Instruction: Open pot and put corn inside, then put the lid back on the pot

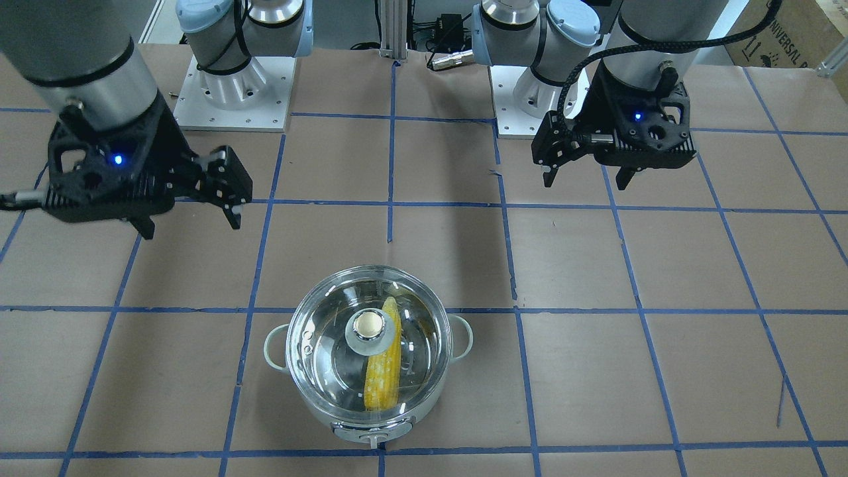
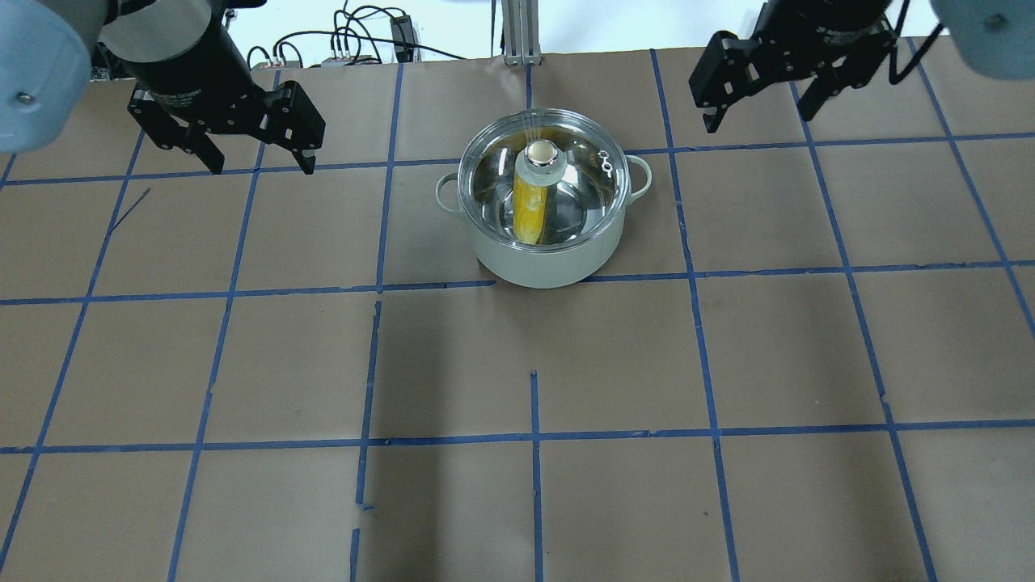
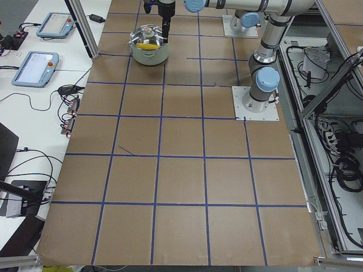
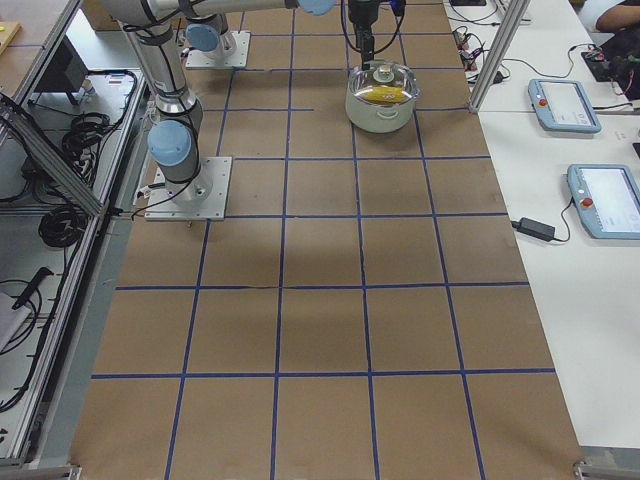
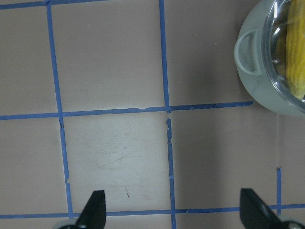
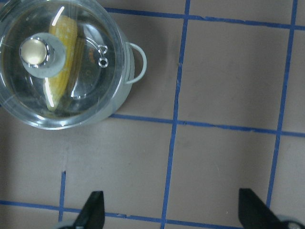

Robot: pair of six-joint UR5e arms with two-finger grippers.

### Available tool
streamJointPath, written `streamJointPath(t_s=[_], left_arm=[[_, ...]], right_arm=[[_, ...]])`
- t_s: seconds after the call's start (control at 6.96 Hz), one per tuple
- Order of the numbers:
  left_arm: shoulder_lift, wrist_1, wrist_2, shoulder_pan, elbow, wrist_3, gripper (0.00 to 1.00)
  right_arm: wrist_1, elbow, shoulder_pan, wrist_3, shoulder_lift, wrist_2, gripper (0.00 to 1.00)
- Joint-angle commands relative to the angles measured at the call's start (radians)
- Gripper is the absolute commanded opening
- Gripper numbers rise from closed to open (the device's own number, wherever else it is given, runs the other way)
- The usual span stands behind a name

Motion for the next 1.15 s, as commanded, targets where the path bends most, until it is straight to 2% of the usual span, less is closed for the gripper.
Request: streamJointPath(t_s=[0.0, 0.57, 1.01], left_arm=[[-0.001, -0.006, -0.001, 0.016, 0.012, 0.014, 1.00], [0.011, -0.001, 0.004, 0.015, -0.014, 0.042, 1.00], [0.008, -0.009, -0.001, 0.018, 0.013, 0.042, 1.00]], right_arm=[[0.067, 0.090, -0.013, -0.031, -0.083, -0.010, 1.00], [0.058, 0.097, -0.013, -0.018, -0.087, -0.064, 1.00], [0.056, 0.097, -0.013, -0.017, -0.098, -0.064, 1.00]])
